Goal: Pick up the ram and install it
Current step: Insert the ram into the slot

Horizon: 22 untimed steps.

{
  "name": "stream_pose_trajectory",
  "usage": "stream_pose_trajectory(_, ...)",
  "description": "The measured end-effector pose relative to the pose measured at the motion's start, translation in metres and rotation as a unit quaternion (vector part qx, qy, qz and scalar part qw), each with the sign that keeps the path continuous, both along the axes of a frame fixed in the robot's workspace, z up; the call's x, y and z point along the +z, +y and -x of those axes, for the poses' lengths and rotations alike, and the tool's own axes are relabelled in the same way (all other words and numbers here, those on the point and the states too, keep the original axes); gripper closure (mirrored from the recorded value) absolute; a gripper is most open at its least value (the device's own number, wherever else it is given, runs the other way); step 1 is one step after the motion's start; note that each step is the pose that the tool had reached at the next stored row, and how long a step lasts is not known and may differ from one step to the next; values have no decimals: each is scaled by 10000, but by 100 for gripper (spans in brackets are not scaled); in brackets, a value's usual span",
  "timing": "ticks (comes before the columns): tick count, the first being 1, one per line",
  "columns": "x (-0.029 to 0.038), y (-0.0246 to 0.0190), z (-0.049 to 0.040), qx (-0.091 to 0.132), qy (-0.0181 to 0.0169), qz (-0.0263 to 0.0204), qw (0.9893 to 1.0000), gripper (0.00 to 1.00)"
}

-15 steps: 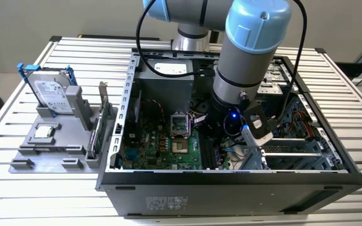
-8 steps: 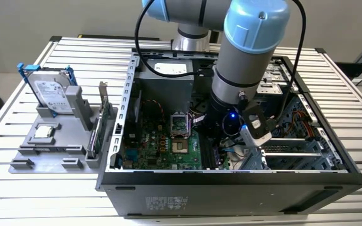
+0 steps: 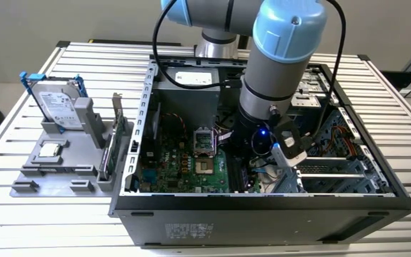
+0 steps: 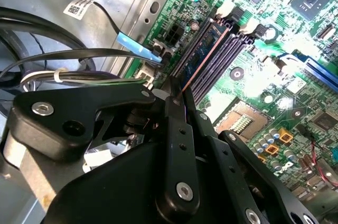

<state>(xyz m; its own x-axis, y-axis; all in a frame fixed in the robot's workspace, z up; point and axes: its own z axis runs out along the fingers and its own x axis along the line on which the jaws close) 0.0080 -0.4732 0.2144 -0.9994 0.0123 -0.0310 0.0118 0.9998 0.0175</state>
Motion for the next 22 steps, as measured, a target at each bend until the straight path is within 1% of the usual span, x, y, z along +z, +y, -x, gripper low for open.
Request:
stream_pose_trajectory(6,-7,1,0,0,0,-5,10000,100)
stream_pose_trajectory(7,-8,1,0,0,0,-9,10000,0)
stream_pose_trajectory(10,-1,1,-4,0,3,-7,10000,0)
stream_pose_trajectory(12,30,0,5,-1,9,-18,10000,0)
stream_pose_trajectory(14,94,1,5,0,11,-23,10000,0)
stream_pose_trajectory(15,115,1,5,0,12,-37,10000,0)
stream_pose_trajectory(19,177,1,7,0,12,-151,9999,0)
stream_pose_trajectory(22,224,1,7,0,12,-217,9998,0)
